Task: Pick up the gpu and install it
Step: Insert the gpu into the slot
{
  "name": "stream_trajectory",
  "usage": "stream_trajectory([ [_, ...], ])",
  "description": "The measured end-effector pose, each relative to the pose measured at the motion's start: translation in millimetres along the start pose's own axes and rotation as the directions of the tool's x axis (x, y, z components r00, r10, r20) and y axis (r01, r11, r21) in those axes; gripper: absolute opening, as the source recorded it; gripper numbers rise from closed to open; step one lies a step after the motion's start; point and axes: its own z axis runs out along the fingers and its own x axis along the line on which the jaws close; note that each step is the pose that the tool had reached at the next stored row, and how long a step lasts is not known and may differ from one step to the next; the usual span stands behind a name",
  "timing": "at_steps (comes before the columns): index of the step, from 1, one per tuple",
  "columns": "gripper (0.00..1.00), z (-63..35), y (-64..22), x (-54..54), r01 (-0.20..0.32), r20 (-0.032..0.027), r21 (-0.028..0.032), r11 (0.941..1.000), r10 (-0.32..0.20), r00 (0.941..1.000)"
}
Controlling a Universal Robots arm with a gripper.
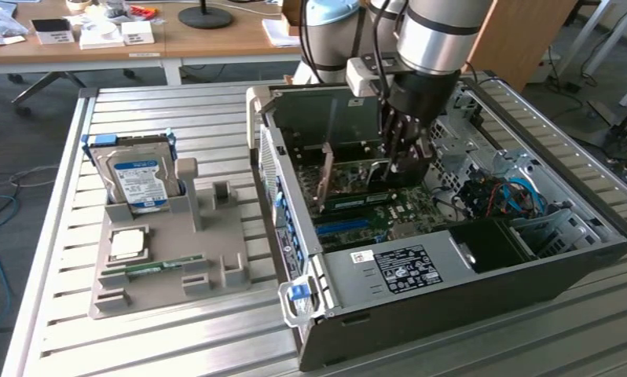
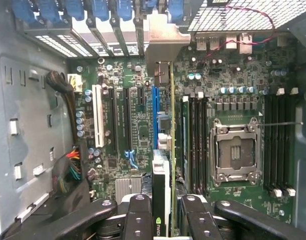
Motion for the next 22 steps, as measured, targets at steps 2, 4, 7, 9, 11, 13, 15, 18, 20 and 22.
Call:
stream_trajectory([
  [2,0.27,2.3,1.8,0.2,0.0,0.0001,0.0,1.0,0.0,1.0],
  [4,0.27,4.8,3.4,0.4,0.0,0.0,0.0,1.0,0.0,1.0],
  [7,0.27,9.0,4.8,0.8,0.0,0.0,0.0,1.0,0.0,1.0],
  [9,0.27,11.8,6.0,1.1,0.0,0.0,-0.0001,1.0,0.0,1.0],
  [11,0.27,14.6,7.4,1.5,0.0,0.0,0.0,1.0,0.0,1.0],
  [13,0.27,17.8,8.8,2.1,0.0,0.0001,0.0,1.0,0.0,1.0],
  [15,0.27,19.7,9.3,2.4,0.0,0.0001,0.0,1.0,0.0,1.0],
  [18,0.27,23.4,10.8,2.9,0.0,0.0,0.0,1.0,0.0,1.0],
  [20,0.27,25.7,11.8,3.1,-0.001,0.0001,0.0,1.0,0.001,1.0],
  [22,0.27,27.2,12.3,3.4,0.0,0.0,0.0,1.0,0.0,1.0],
])
